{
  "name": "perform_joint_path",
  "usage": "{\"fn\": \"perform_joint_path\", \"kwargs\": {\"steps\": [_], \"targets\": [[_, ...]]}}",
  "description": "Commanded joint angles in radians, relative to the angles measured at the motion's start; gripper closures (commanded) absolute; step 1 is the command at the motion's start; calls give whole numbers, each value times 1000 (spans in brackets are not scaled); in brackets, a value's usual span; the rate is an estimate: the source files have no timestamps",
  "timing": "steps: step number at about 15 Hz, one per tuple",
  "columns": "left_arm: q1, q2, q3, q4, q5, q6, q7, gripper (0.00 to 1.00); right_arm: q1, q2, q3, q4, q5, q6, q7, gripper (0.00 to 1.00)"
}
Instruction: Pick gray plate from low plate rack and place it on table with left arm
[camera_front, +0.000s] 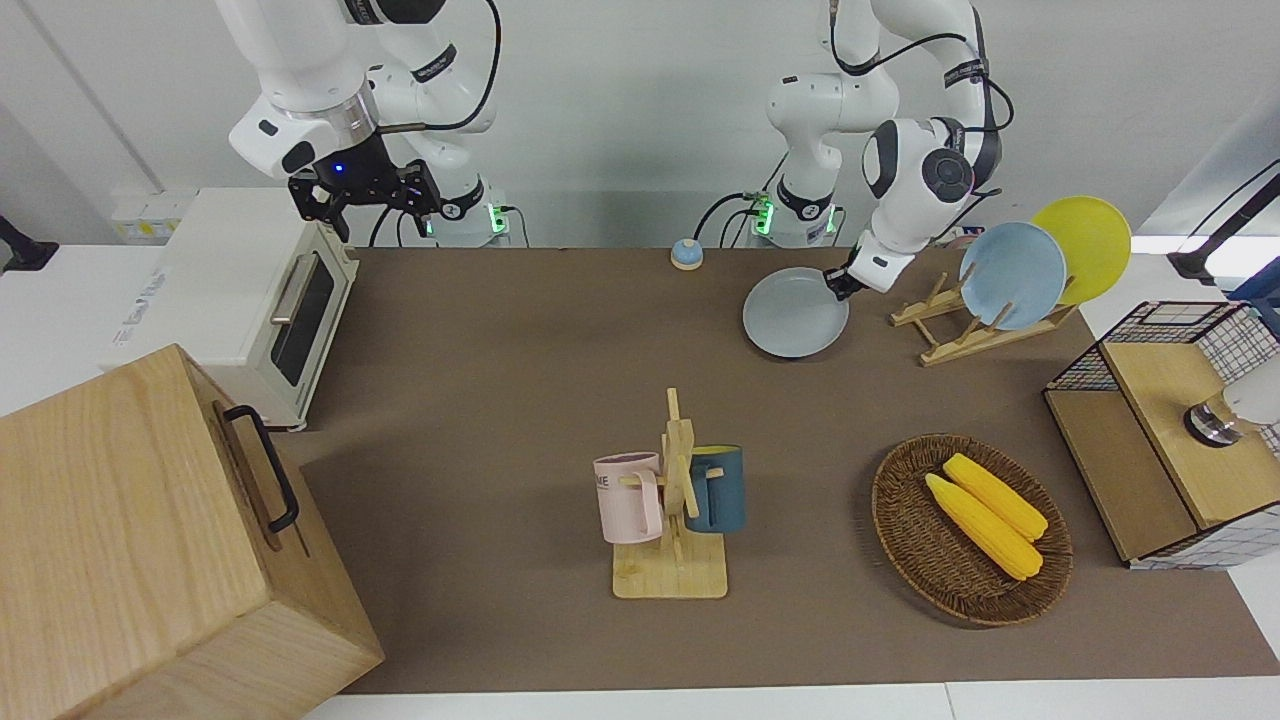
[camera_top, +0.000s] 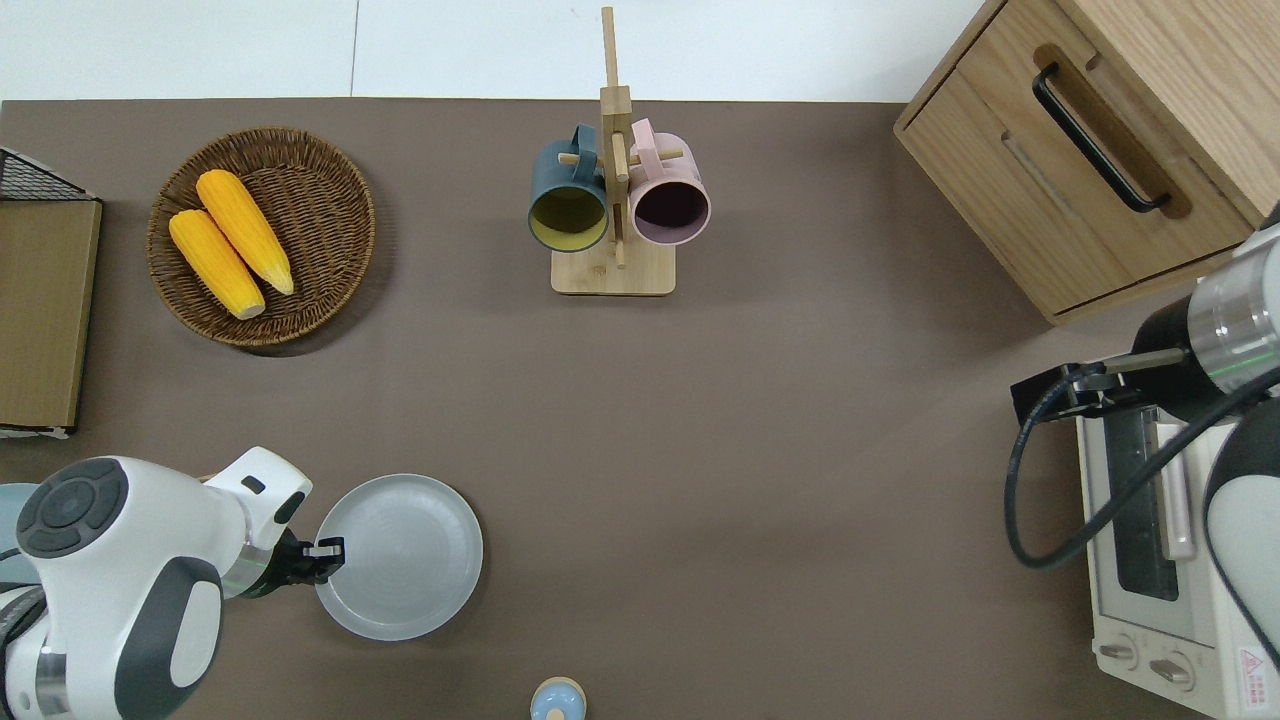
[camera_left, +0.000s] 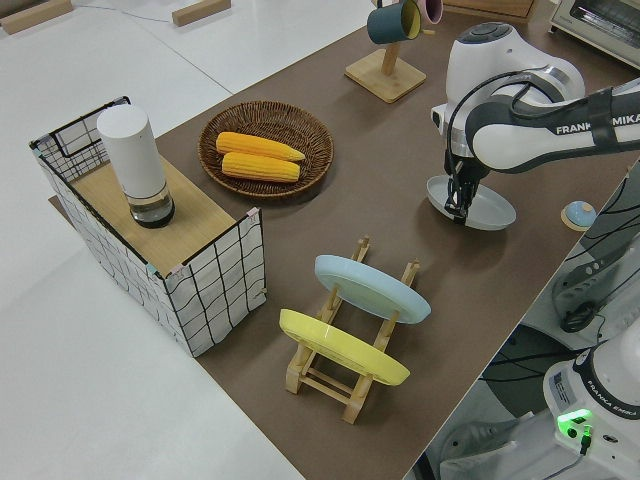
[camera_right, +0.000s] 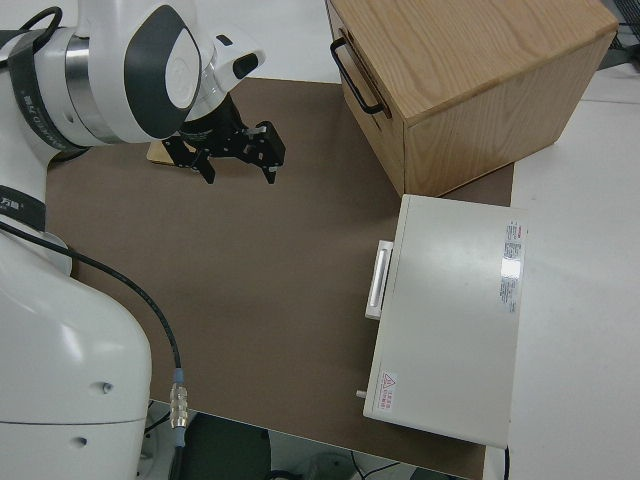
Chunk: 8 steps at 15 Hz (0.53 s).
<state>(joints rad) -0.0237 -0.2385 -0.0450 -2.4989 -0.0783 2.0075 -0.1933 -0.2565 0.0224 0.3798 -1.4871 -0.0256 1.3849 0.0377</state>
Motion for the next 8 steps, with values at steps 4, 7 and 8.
{"fn": "perform_joint_path", "kwargs": {"steps": [4, 7, 8], "targets": [[-15, 18, 7, 5, -12, 30, -14, 907, -26, -2, 24, 10, -8, -15, 13, 17], [-15, 19, 7, 14, -8, 36, -12, 599, -26, -2, 24, 10, -8, -15, 13, 17], [-15, 19, 7, 15, -8, 36, -12, 595, -26, -2, 24, 10, -7, -15, 13, 17]]}}
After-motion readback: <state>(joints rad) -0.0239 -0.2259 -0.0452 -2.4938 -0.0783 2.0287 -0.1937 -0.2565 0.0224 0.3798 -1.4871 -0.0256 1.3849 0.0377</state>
